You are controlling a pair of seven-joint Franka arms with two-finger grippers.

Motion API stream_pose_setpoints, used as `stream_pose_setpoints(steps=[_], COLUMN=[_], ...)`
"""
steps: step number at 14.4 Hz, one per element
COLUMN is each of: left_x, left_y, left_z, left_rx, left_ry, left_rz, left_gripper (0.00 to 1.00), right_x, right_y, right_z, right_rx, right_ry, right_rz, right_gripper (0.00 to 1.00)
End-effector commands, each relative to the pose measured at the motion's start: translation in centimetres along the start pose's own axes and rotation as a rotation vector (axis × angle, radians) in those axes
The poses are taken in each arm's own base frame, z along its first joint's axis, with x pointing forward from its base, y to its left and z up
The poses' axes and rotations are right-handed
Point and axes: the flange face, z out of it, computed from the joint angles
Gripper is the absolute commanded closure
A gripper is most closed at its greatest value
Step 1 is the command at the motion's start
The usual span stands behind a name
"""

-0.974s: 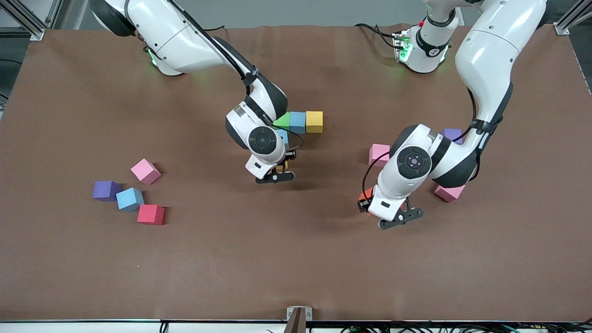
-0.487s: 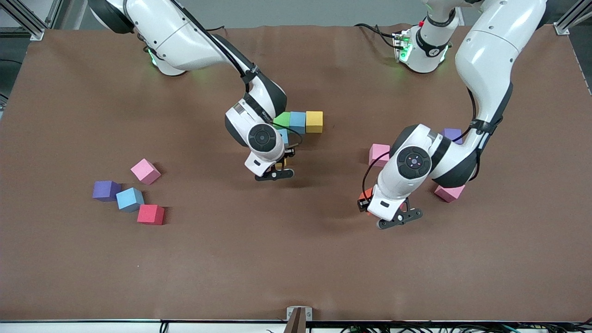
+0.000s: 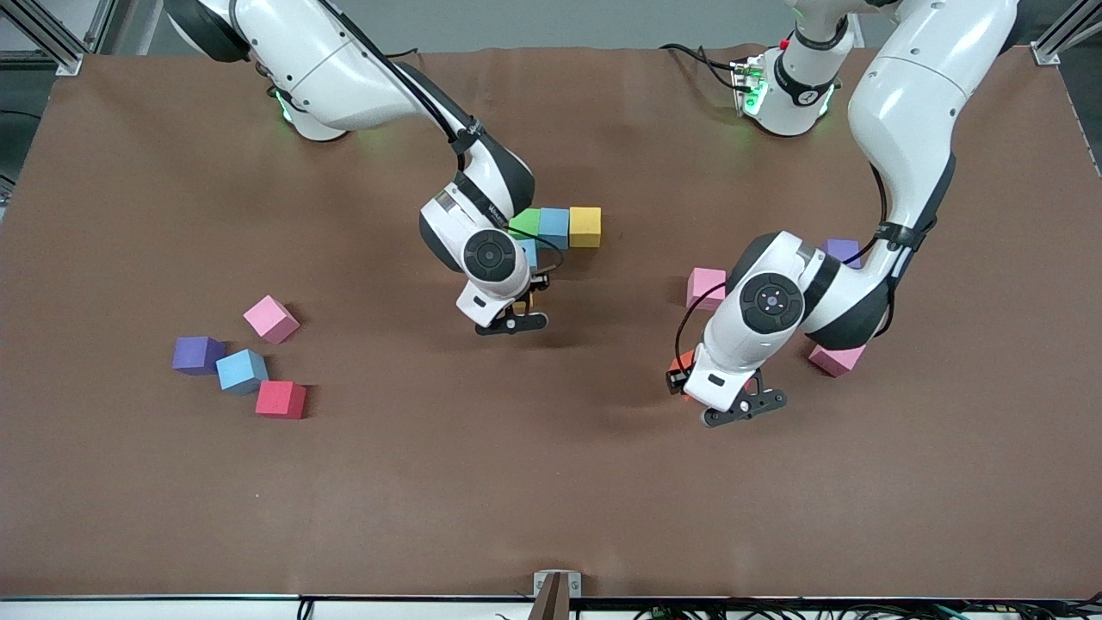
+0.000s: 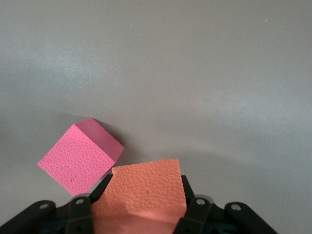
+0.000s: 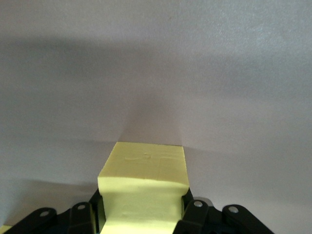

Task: Arrange 11 blocks into digit 3
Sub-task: 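Lower the yellow block onto the table beside the blue block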

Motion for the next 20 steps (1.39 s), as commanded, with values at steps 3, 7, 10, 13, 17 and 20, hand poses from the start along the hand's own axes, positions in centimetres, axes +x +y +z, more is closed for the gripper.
stream_pose_setpoints(steps=[3, 7, 10, 13, 17, 20], left_x=[-0.13, -0.24, -0.18, -0.24, -0.19, -0.16], left_y=[0.04, 0.12, 0.03, 0.11, 0.12, 0.03], left_z=[-0.05, 0.02, 0.02, 0.02, -0.05, -0.08], left_rx=[0.008, 0.008, 0.009, 0.009, 0.008, 0.009], left_ry=[-0.006, -0.007, -0.007, -0.006, -0.005, -0.004], left_rz=[0.020, 0.024, 0.021, 0.025, 0.024, 0.023], left_gripper=[0.78, 0.78, 0.78, 0.77, 0.78, 0.78], right_x=[-1.50, -1.55, -1.54, -1.41, -1.21, -0.82], right_y=[-0.02, -0.09, -0.11, -0.08, -0.09, -0.16], right_z=[-0.54, -0.54, -0.55, -0.68, -0.76, -0.92], right_rx=[-0.011, -0.011, -0.009, -0.005, 0.002, 0.010], right_ry=[-0.017, -0.017, -0.017, -0.012, -0.001, 0.014], right_rz=[0.010, 0.010, 0.010, 0.010, 0.010, -0.002], right_gripper=[0.63, 0.63, 0.63, 0.63, 0.63, 0.63])
